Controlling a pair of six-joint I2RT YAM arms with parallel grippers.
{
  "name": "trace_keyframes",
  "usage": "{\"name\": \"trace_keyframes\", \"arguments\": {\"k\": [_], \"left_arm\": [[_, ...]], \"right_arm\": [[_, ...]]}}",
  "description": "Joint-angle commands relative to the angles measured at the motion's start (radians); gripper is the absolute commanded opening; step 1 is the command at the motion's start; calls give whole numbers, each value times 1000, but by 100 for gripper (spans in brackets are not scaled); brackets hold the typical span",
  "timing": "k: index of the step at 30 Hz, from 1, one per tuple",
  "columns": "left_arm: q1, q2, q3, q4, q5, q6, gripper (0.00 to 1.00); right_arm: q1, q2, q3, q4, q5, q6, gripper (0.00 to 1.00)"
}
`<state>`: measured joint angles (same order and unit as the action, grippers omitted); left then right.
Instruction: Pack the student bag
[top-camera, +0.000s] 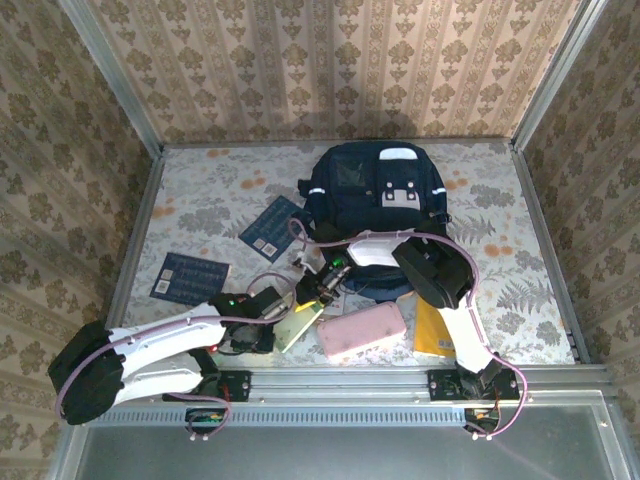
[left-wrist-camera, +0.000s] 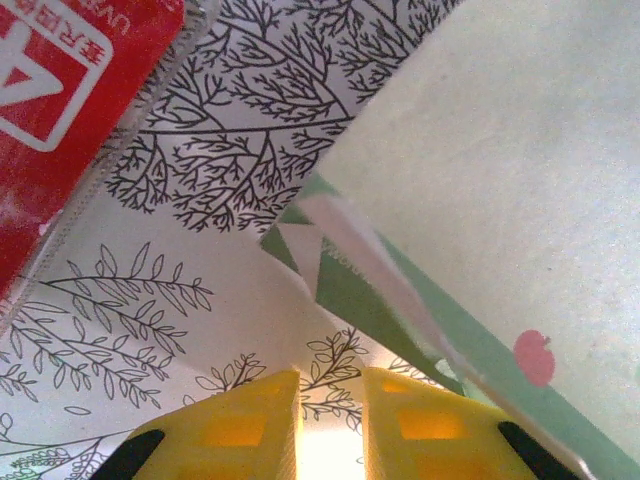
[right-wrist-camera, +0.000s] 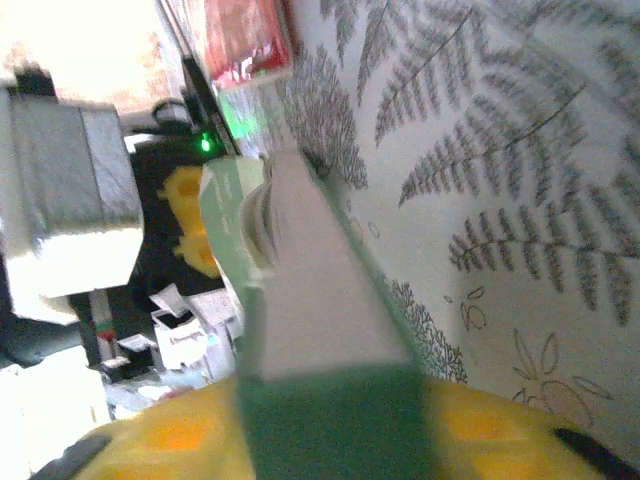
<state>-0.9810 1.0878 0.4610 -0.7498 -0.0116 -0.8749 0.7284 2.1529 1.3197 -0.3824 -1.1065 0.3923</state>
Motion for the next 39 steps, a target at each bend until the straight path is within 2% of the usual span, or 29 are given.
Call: {"name": "trace_keyframes", "arguments": {"k": [1, 3, 6, 8, 11, 16, 19, 22, 25, 27, 28, 30, 32, 34, 36, 39], "left_arm": [[7, 12, -47, 97, -32, 11, 25], [6, -34, -23, 45, -48, 14, 31], [8, -130, 35, -50, -71, 23, 40], [8, -199, 84, -109, -73, 27, 48], [10, -278, 154, -131, -52, 56, 53], [44, -280, 350, -223, -67, 161, 55], [71, -247, 487, -280, -69, 263, 53], [148, -201, 596, -300, -37, 403, 58], [279, -135, 652, -246, 156, 552, 60], [347, -79, 667, -168, 338, 619, 63], [363, -42, 677, -134, 428, 645, 65], [361, 15, 710, -89, 528, 688, 68], [353, 44, 719, -17, 663, 712, 73], [345, 55, 723, 53, 796, 716, 75], [343, 65, 736, 67, 866, 737, 75], [341, 75, 765, 10, 864, 795, 73]], "right_arm": [[-13, -34, 8, 59, 10, 70, 22], [-22, -62, 2, 62, 61, 78, 9], [-37, -147, -18, 78, 124, 91, 0], [-43, -221, -27, 66, 184, 73, 0], [-43, -314, -14, -4, 285, 2, 0], [-45, -430, -3, -125, 438, -151, 0], [-46, -487, -15, -138, 460, -217, 0], [-49, -543, -36, -129, 392, -320, 1], [-52, -620, -90, -75, 339, -496, 3], [-59, -680, -122, -50, 276, -658, 1], [-72, -704, -128, -48, 238, -718, 1], [-116, -717, -106, -69, 145, -783, 0], [-147, -707, -52, -167, 41, -891, 0], [-149, -698, -8, -273, 25, -977, 0], [-149, -686, 19, -338, 10, -1025, 0], [-149, -700, 4, -334, 4, -1038, 0]]}}
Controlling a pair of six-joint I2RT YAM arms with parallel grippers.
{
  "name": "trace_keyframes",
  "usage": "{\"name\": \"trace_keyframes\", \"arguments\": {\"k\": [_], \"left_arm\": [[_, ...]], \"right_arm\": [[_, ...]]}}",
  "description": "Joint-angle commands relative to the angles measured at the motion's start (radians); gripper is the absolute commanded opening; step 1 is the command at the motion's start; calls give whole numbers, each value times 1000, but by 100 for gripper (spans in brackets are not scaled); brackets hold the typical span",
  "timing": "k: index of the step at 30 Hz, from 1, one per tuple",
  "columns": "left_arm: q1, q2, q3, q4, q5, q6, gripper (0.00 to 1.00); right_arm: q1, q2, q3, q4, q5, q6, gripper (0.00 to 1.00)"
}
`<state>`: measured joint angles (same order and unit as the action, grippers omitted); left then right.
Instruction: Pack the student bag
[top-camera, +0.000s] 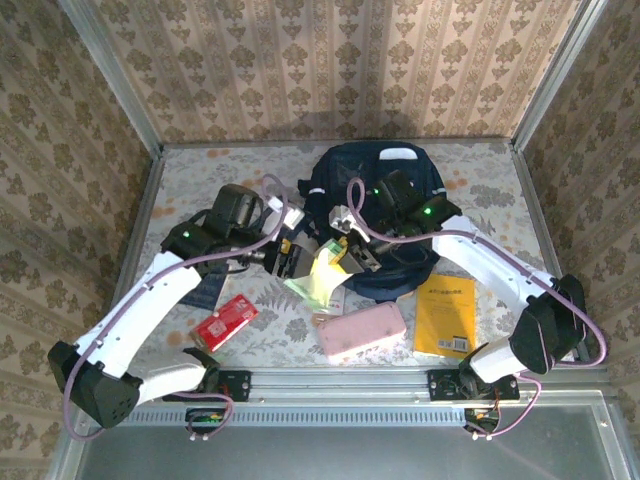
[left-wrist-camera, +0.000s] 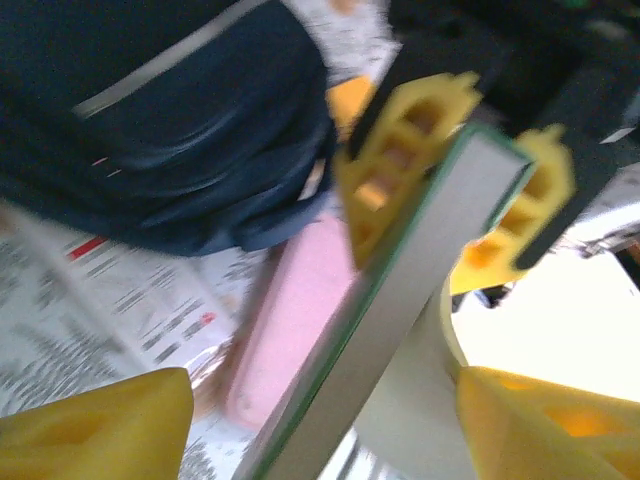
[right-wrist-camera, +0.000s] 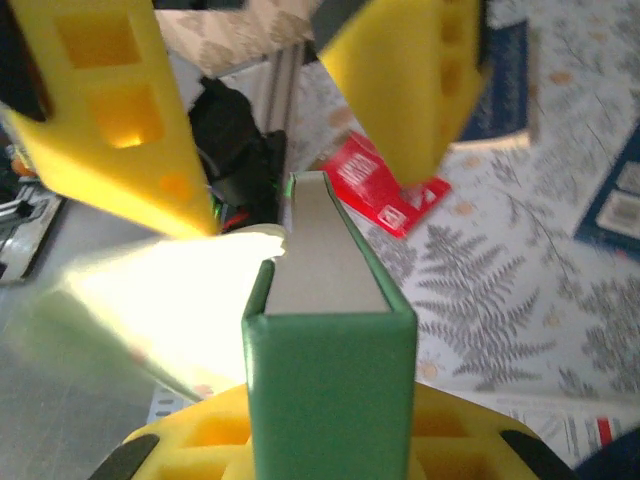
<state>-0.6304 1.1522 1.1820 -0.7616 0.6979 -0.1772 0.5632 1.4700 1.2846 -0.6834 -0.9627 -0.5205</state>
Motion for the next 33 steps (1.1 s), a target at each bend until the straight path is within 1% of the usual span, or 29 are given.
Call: {"name": "trace_keyframes", "arguments": {"k": [1, 4, 6, 8, 10, 12, 16, 20, 26, 28, 31, 32, 33], "left_arm": [[-9, 8, 47, 7, 146, 112, 72], [-6, -7, 42, -14, 146, 148, 70], [-2, -20, 41, -26, 128, 170, 70], [10, -31, 42, -30, 112, 177, 69], [28, -46, 47, -18, 98, 172, 66], [35, -53, 47, 1, 120, 168, 64], [33, -28, 58, 22, 184, 157, 65], [5, 11, 66, 23, 221, 160, 67], [-44, 52, 81, -23, 195, 199, 66], [-50, 58, 82, -31, 182, 207, 62], [-54, 57, 79, -35, 176, 216, 47], [-53, 54, 78, -35, 174, 219, 43], [-55, 50, 76, -34, 171, 224, 36]], "right_arm": [[17, -30, 21, -15, -142, -121, 0], [17, -52, -4, -4, -140, -121, 0], [17, -59, -12, 5, -136, -116, 0], [20, -69, -27, 20, -133, -111, 0], [26, -73, -38, 28, -130, -111, 0], [32, -73, -48, 44, -134, -104, 0], [44, -70, -41, 30, -117, -108, 0], [53, -59, -36, 28, -111, -111, 0], [52, -59, -30, 29, -112, -108, 0], [52, -57, -28, 31, -114, -108, 0], [49, -52, -28, 34, -108, -105, 0], [49, -50, -27, 34, -104, -100, 0], [49, -48, -27, 42, -102, -89, 0]]}}
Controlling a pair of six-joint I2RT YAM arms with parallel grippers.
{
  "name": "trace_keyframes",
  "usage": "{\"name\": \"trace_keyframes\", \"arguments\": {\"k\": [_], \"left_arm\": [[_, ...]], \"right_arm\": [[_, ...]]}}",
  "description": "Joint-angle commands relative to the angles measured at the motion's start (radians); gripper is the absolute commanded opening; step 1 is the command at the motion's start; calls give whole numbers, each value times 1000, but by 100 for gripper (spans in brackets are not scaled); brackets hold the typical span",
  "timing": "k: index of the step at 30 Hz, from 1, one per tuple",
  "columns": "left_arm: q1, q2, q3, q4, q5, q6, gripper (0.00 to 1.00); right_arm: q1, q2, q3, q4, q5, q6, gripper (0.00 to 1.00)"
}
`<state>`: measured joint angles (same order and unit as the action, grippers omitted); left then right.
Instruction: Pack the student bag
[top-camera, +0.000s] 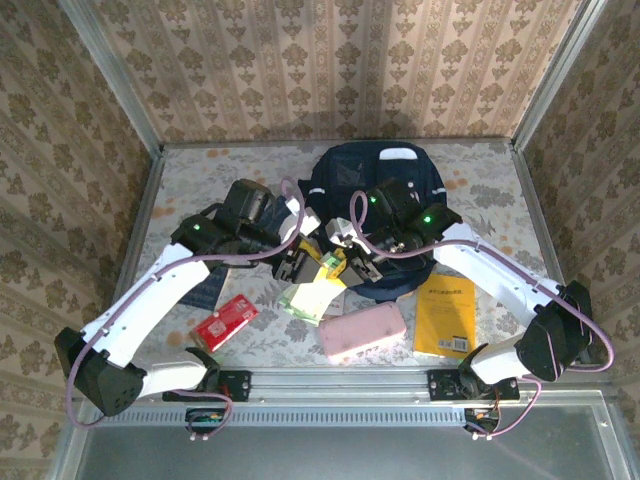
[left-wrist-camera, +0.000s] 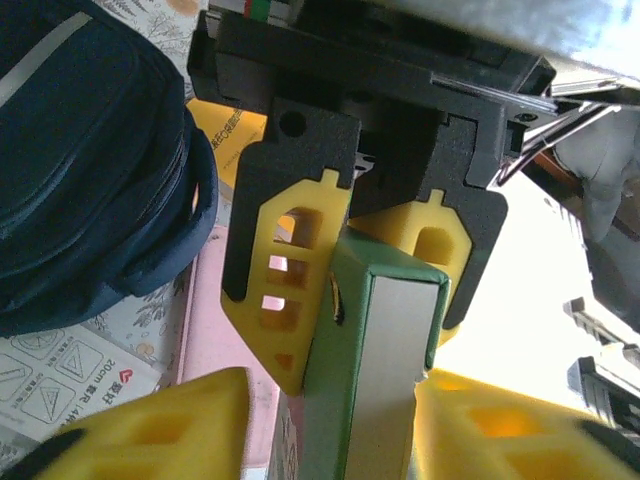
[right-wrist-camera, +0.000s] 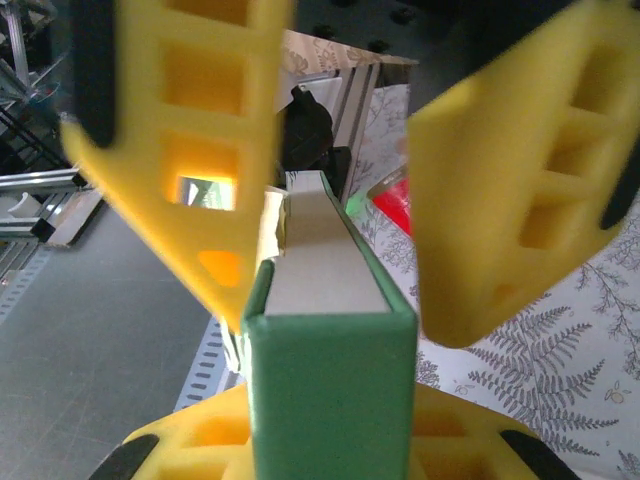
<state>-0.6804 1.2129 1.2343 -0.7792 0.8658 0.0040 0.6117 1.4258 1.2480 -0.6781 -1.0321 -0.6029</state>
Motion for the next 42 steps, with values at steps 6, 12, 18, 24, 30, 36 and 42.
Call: {"name": "trace_keyframes", "arguments": {"k": [6, 12, 18, 24, 30, 36, 42], "left_arm": [[-19, -15, 1, -7, 14, 54, 7], [-29, -33, -8, 40, -1, 50, 0], [7, -219, -108, 383, -93, -119, 0], [13, -322, -200, 760, -216, -342, 0], [10, -285, -197, 1001, -251, -499, 0], [9, -258, -185, 1142, -278, -594, 0], [4, -237, -169, 1234, -320, -662, 0]], "right_arm": [[-10, -10, 5, 73, -49, 40, 0], [-13, -28, -22, 164, 6, 126, 17], [-37, -148, -213, 643, 199, 517, 57], [-55, -208, -371, 1041, 433, 978, 67], [-46, -158, -473, 1476, 522, 1363, 73], [-26, -73, -514, 1802, 637, 1571, 78], [33, 10, -524, 1994, 775, 1675, 78]]}}
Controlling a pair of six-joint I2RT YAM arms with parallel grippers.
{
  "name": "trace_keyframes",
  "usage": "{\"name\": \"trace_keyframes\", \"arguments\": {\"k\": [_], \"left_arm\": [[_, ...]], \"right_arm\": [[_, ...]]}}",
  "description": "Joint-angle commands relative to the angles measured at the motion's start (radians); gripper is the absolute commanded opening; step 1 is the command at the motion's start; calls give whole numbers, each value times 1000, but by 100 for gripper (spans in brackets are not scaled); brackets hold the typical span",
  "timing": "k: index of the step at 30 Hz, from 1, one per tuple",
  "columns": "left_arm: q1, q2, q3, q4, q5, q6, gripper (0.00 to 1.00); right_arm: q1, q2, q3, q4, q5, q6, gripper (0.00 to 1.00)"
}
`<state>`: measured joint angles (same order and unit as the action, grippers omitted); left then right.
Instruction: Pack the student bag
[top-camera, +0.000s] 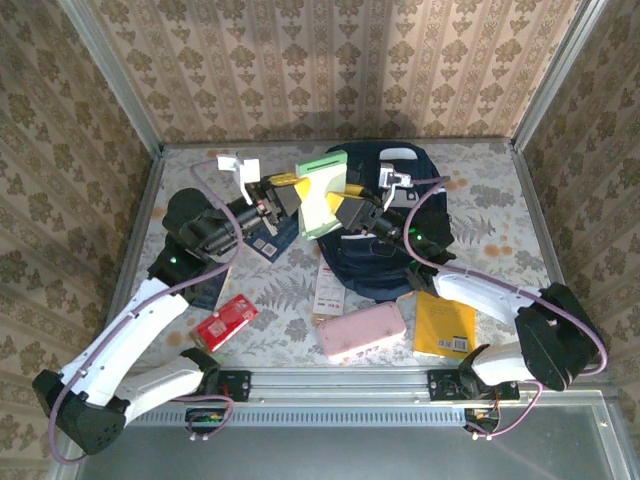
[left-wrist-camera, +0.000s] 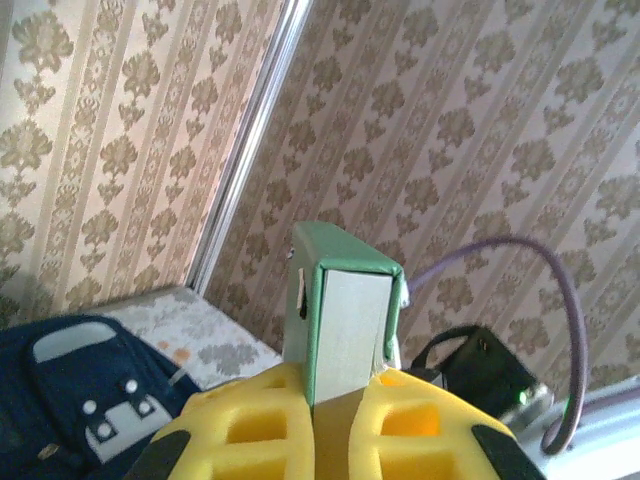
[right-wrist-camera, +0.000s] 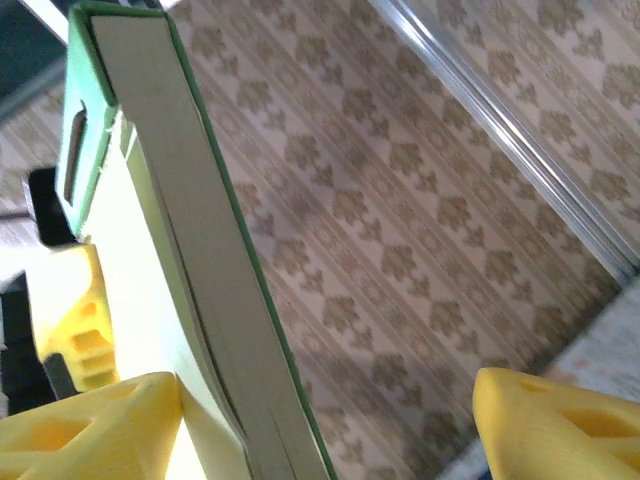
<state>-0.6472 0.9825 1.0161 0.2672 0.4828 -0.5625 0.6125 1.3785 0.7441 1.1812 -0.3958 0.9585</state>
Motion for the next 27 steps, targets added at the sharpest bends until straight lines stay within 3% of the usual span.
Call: {"name": "trace_keyframes", "arguments": {"k": [1, 6, 13, 22, 23, 26, 27], "left_arm": [[-32, -7, 50, 191, 51, -97, 0], [-35, 0, 51, 226, 6, -109, 0], [-38, 15, 46, 236, -50, -106, 0], [-33, 14, 40, 126, -115, -81, 0], [-33, 15, 43, 101, -122, -87, 2], [-15, 30, 39, 71, -91, -132, 36], [-6, 38, 38, 72, -68, -152, 41]], "right_arm": [[41, 64, -20, 149, 162, 130, 77], [93, 80, -8, 161, 234, 155, 74], [140, 66, -9, 165, 340, 201, 53], [143, 33, -40, 151, 356, 169, 9], [143, 31, -44, 150, 353, 162, 6], [139, 19, -55, 142, 347, 145, 1], [137, 19, -58, 140, 341, 141, 0]]}}
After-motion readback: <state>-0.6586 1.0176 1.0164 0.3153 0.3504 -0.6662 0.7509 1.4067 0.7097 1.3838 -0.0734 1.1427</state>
